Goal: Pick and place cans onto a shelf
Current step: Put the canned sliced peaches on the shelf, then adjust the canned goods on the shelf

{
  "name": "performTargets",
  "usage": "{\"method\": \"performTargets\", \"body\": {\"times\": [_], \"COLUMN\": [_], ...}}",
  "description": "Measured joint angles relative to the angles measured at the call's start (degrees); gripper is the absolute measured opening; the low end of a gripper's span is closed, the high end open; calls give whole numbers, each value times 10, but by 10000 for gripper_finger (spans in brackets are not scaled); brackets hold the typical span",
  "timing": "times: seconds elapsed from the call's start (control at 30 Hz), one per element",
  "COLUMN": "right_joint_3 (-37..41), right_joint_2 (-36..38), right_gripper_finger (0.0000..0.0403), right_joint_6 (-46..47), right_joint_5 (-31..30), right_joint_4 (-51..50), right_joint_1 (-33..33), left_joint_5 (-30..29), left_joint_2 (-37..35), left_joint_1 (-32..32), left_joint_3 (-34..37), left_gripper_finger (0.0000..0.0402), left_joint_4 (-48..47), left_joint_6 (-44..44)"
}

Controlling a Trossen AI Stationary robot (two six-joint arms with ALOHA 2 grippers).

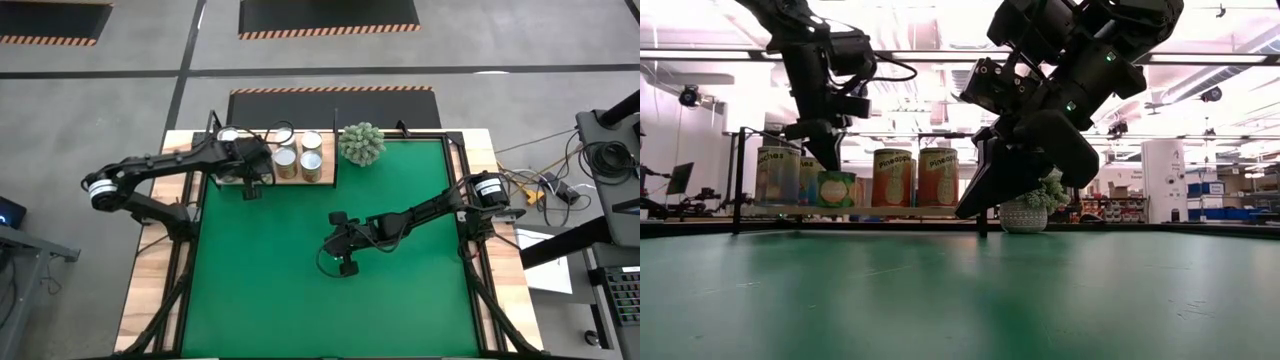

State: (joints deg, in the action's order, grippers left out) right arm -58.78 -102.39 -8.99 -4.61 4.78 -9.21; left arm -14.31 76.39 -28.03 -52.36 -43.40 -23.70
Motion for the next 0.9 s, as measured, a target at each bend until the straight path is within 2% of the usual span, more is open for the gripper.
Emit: {"method": "performTargets", "body": {"times": [0.47, 0.73, 0.9], "right_joint_3": [0, 0, 0], "right_joint_2": [0, 3, 13], "right_gripper_finger": [9, 9, 9], "right_joint_6": [1, 0, -1], "right_joint_5": [0, 0, 0], "right_joint_4": [2, 0, -2], "right_joint_1": [0, 0, 0], "left_joint_5": [0, 44, 44], "left_joint_2": [-58, -122, -166], "left_joint_1": [5, 27, 68], "left_joint_3": [-4, -2, 24], "left_gripper_finger": [0, 0, 0], "left_joint_4": [5, 18, 89], "left_joint_6": [13, 130, 179]}}
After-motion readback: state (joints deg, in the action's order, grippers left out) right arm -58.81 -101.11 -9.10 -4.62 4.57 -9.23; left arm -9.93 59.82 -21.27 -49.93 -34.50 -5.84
